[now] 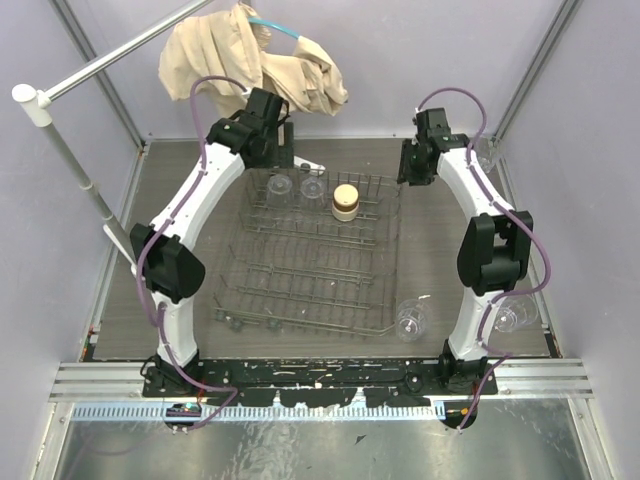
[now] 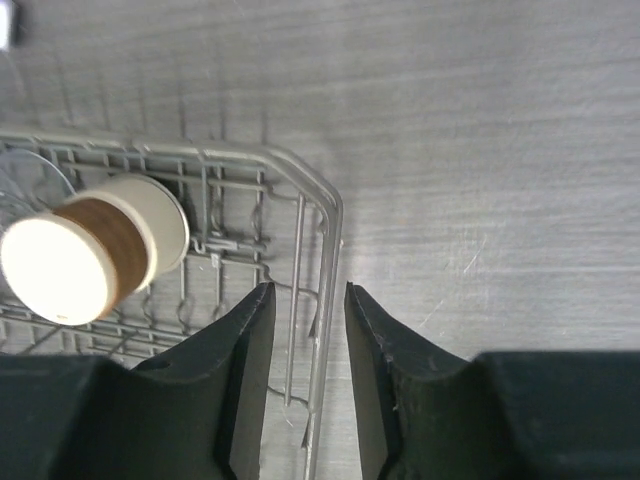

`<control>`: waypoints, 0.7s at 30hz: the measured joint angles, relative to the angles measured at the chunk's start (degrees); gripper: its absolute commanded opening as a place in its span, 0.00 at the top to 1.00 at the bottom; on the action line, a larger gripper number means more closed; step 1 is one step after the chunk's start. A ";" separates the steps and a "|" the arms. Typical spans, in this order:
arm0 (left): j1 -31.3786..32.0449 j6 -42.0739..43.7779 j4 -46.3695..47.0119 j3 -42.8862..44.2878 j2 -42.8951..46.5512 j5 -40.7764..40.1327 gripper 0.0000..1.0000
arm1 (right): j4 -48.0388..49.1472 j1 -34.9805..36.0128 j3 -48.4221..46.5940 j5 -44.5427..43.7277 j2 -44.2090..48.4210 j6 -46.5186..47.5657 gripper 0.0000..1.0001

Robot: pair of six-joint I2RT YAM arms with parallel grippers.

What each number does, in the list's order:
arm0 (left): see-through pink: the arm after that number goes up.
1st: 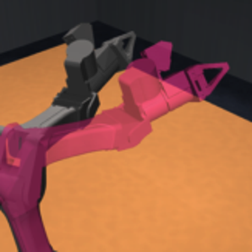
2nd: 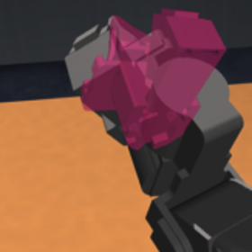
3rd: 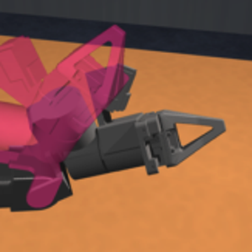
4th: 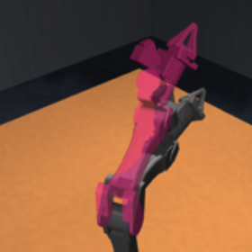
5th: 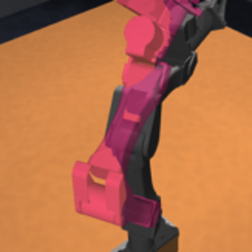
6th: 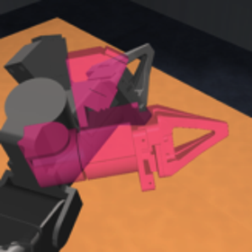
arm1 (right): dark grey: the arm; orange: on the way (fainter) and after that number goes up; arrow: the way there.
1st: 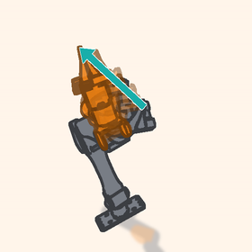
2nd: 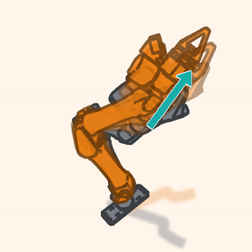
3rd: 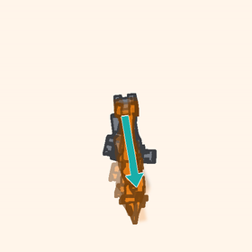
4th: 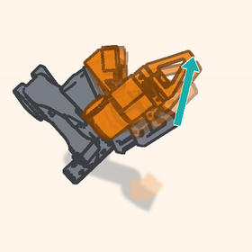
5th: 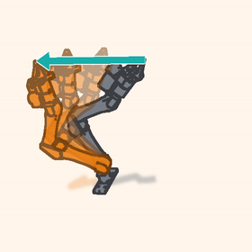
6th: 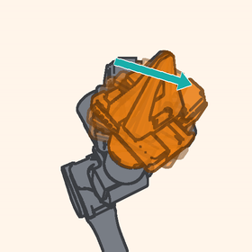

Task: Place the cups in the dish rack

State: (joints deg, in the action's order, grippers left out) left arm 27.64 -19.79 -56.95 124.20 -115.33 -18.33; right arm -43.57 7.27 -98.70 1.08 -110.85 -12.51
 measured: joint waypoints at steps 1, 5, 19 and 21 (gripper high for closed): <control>0.00 -0.13 0.00 -1.03 0.76 0.31 0.02 | 0.07 0.00 -1.20 0.02 0.13 0.13 0.57; 0.00 -0.87 0.13 -4.98 2.73 2.10 0.01 | 0.13 -0.15 -2.51 0.02 1.73 0.22 0.55; 2.10 -4.94 5.53 -22.73 17.29 12.96 0.06 | -6.32 -0.20 17.62 -1.62 28.17 -1.64 0.51; 2.19 -5.22 6.47 -23.12 18.56 14.23 0.06 | -7.74 -0.20 21.35 -1.66 32.37 -2.36 0.51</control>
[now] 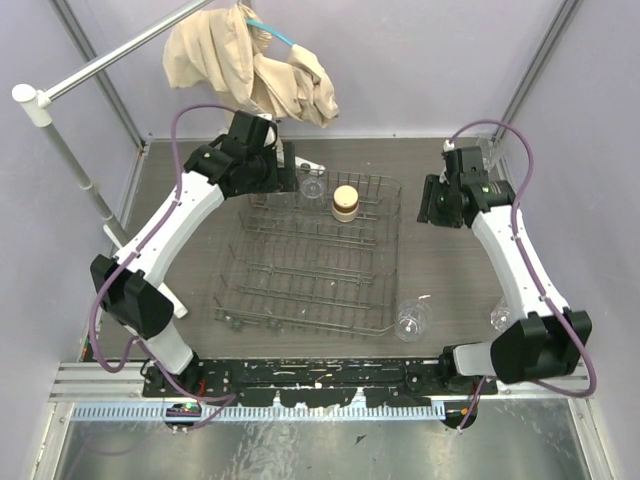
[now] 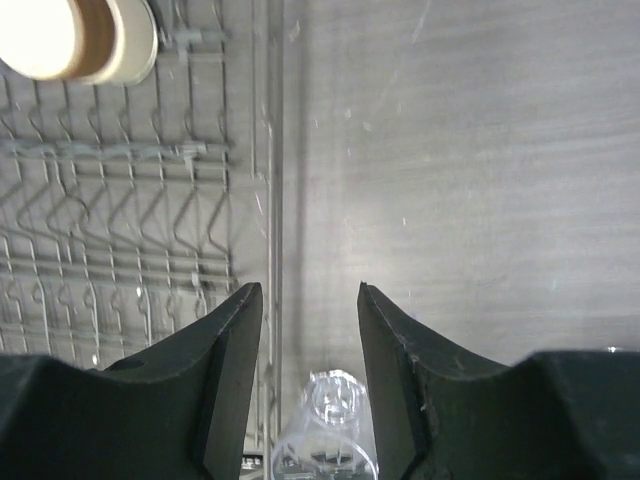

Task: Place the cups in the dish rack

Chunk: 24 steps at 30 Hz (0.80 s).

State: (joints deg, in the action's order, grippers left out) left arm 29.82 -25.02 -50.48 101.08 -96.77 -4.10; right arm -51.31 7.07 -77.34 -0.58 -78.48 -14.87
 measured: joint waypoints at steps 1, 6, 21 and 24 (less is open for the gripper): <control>0.15 -0.09 0.33 0.00 0.31 0.50 0.06 | -1.03 0.00 1.57 0.00 1.77 -0.33 0.51; 1.55 -0.04 0.57 -0.28 0.42 1.36 0.06 | -4.42 0.00 9.90 -0.09 9.01 -1.81 0.54; 3.23 -1.03 0.92 1.49 0.42 6.93 0.06 | -16.83 0.00 23.54 0.70 26.77 -5.53 0.57; 3.32 -1.22 0.90 1.66 0.35 7.93 0.06 | -18.12 0.35 23.85 1.14 27.63 -6.58 0.56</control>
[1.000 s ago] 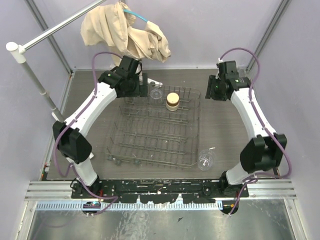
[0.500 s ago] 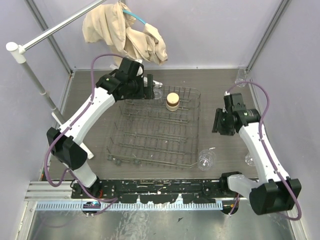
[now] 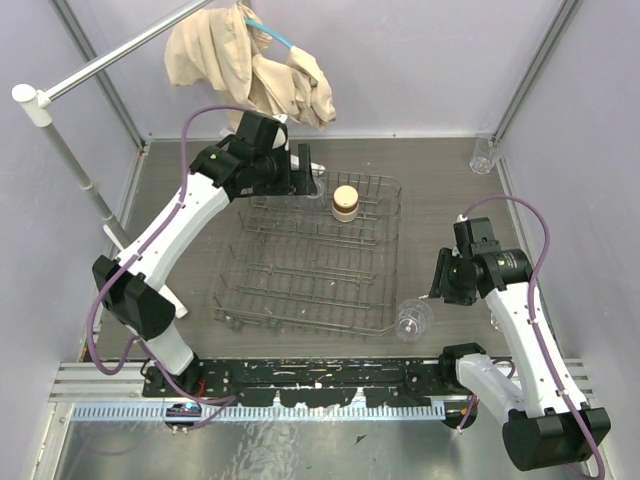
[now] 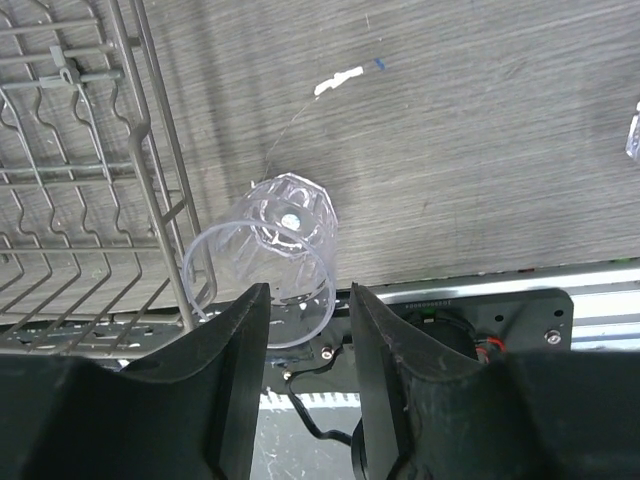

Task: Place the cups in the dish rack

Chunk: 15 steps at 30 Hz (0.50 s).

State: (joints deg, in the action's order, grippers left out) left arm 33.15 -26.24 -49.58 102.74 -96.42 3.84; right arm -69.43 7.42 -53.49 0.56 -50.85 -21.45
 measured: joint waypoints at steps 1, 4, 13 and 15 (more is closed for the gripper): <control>0.00 -0.04 -0.11 0.31 -0.09 0.24 0.05 | -0.26 0.15 0.07 0.13 0.00 -0.37 0.56; 0.02 -0.04 -0.11 2.05 -0.81 0.70 0.05 | -0.59 1.03 1.09 0.20 -0.04 -1.77 0.55; 0.02 0.02 -0.22 6.03 -2.73 1.38 0.05 | -1.90 3.43 7.52 0.37 0.72 -6.93 0.55; 0.02 0.04 -0.26 6.99 -3.78 1.66 0.05 | -1.81 3.63 7.54 0.24 0.57 -7.54 0.56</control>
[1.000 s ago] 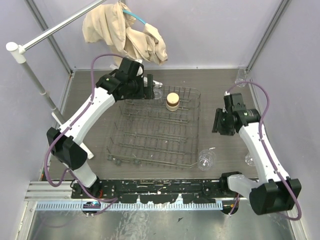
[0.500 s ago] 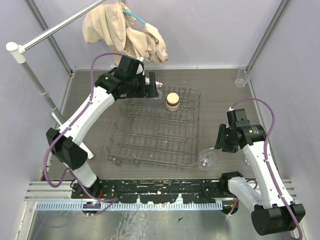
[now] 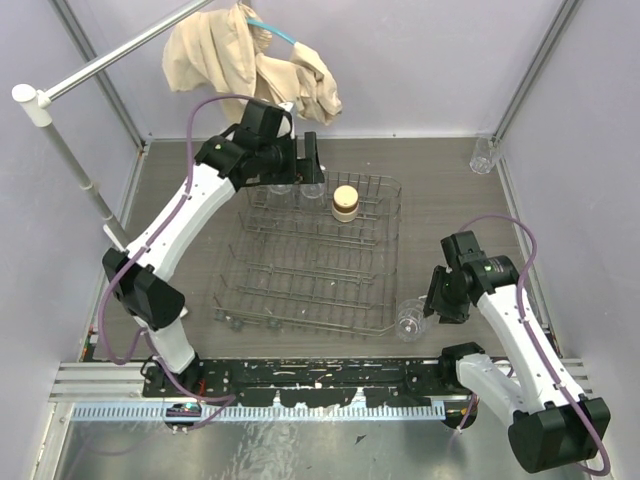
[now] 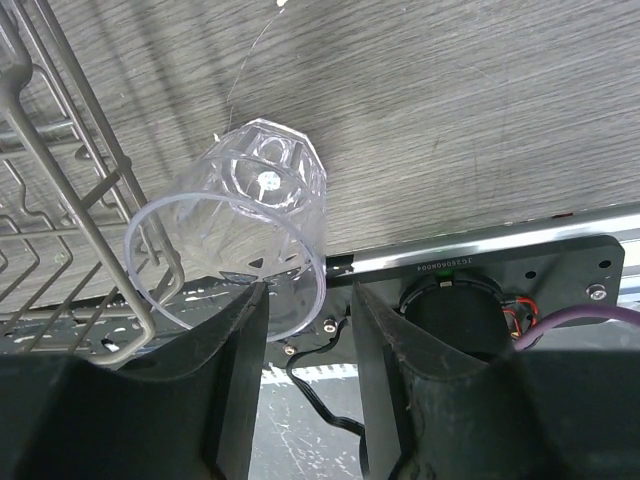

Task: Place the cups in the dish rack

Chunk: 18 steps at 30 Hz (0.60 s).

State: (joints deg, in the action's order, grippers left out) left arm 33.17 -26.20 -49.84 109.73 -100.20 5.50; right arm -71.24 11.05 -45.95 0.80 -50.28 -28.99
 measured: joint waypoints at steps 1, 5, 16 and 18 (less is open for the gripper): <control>0.00 0.00 -0.11 0.55 -0.61 0.07 0.05 | 0.09 0.13 0.04 -0.15 -0.04 -0.17 0.57; 0.00 0.15 -0.35 2.32 -2.51 0.20 0.05 | 1.07 0.66 0.98 -0.76 -1.60 -0.98 0.59; -0.07 1.09 -1.05 5.90 -3.52 0.17 0.04 | 4.42 2.69 2.89 -2.73 -6.73 -2.45 0.91; -0.22 1.25 -1.11 6.03 -3.63 0.17 0.04 | 4.37 3.04 2.89 -3.41 -6.86 -2.89 0.99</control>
State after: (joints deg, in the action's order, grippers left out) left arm 32.95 -24.95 -50.96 115.77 -103.83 5.67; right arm -66.87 14.09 -43.07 -2.61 -57.14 -31.88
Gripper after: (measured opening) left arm 0.955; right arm 0.123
